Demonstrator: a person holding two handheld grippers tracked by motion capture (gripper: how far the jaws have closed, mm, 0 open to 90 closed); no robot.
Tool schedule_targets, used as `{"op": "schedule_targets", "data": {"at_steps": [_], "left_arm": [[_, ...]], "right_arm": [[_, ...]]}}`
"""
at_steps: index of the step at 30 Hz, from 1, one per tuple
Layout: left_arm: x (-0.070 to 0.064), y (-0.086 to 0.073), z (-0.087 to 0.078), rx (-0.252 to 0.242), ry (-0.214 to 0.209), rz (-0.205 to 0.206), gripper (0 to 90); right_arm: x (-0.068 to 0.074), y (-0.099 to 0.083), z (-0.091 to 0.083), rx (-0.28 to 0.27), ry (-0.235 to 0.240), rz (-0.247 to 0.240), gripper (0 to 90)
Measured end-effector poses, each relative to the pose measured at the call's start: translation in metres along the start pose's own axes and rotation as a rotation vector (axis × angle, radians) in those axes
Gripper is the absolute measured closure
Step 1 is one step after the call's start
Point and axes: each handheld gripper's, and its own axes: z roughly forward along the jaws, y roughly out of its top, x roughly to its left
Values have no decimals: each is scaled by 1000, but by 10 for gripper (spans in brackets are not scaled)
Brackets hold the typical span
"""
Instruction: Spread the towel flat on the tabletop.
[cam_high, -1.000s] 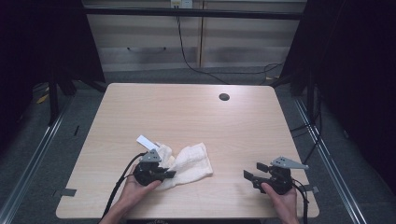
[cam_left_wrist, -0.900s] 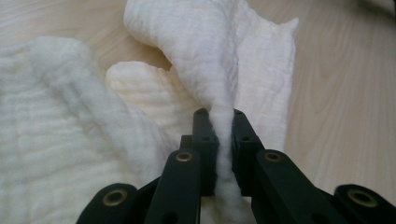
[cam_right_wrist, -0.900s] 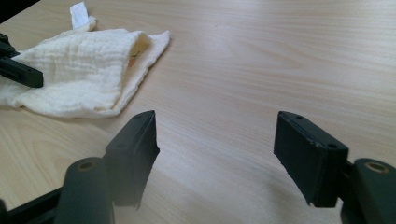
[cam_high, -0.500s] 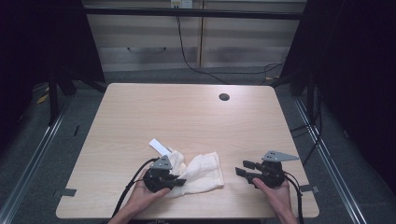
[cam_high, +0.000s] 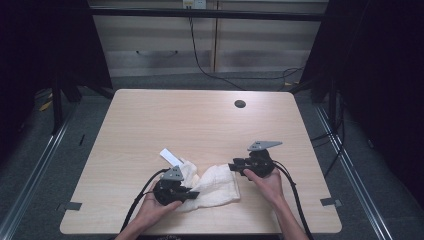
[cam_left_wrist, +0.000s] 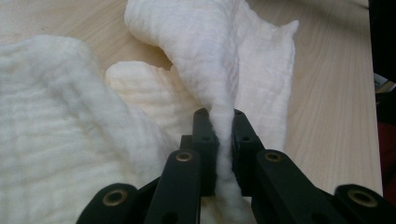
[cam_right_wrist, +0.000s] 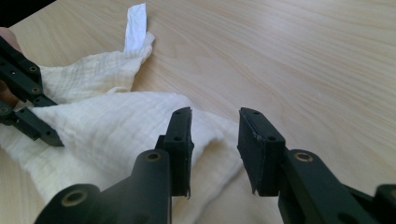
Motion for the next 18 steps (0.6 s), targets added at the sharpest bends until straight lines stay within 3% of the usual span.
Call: {"op": "schedule_targets", "data": {"at_steps": [2, 8, 18], "left_arm": [[0, 0, 0, 0, -1, -3, 836], [1, 0, 0, -3, -5, -9, 836], [2, 0, 0, -5, -9, -8, 835]], "right_arm": [[1, 2, 12, 30, 3, -10, 677], [6, -10, 23, 86, 3, -30, 653], [9, -13, 26, 80, 5, -70, 607]]}}
